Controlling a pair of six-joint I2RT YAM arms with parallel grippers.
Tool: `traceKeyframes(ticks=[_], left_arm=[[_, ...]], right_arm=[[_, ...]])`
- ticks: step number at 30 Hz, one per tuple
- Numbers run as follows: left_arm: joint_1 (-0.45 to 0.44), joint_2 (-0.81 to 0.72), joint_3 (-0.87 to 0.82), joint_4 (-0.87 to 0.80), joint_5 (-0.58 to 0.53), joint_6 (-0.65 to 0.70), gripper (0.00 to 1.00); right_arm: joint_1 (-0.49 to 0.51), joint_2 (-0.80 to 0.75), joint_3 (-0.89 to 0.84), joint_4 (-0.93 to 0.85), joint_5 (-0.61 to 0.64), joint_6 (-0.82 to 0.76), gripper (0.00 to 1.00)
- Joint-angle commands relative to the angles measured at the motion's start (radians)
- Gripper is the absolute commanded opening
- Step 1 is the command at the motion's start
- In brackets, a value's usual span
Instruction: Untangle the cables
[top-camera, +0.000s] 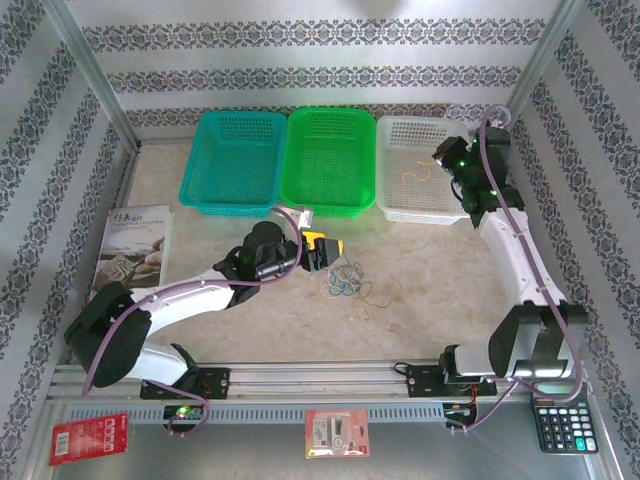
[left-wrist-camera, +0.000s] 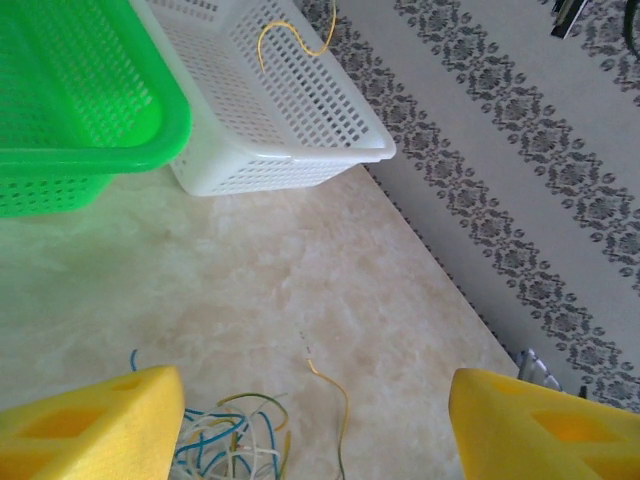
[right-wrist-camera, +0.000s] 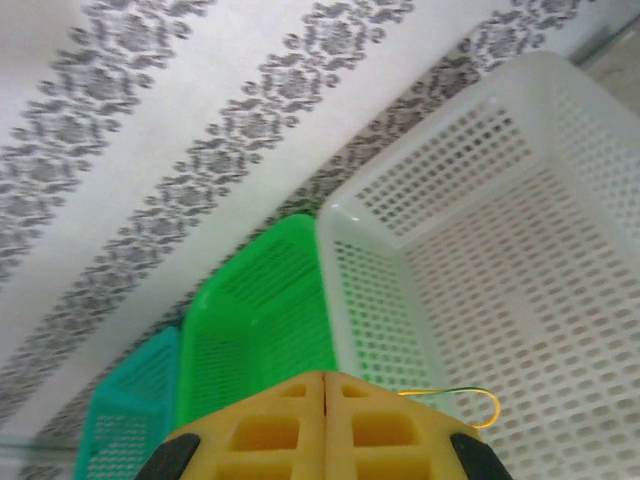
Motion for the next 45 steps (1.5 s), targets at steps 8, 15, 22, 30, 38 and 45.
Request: traceKeyframes(ticks=[8,15,22,30,38,45], left_arm=[[-0.012,-0.055,0.001,-0.116,-0.115,0.013,0.76],[-0.012,-0.060,0.005,-0.139,-0.129,0.009,0.78],[-0.012,-0.048,-0.009,-0.131,-0.145,0.003,0.82],[-0.012,-0.065,-0.031,-0.169,-0.161,-0.018,0.86],[-0.012,-0.101,-0.055,-0.184,-0.174,-0.031,0.90],[-0.012,-0.094,-0.047,-0.186,-0.159,-0.027,0.91]], right_arm=[[-0.007,0.202,0.004,-0.015,0.061,-0.110,0.11],[-0.004,0.182,0.006,-0.015,-0.071,-0.133,0.47],[0.033,0.019,-0.084,-0.019,-0.126,-0.128,0.47],[0.221,-0.246,-0.334,-0.062,-0.063,-0.120,0.47],[0.401,-0.382,-0.560,-0.221,0.114,-0.067,0.46],[0.403,-0.350,-0.605,-0.353,0.210,-0.086,0.46]])
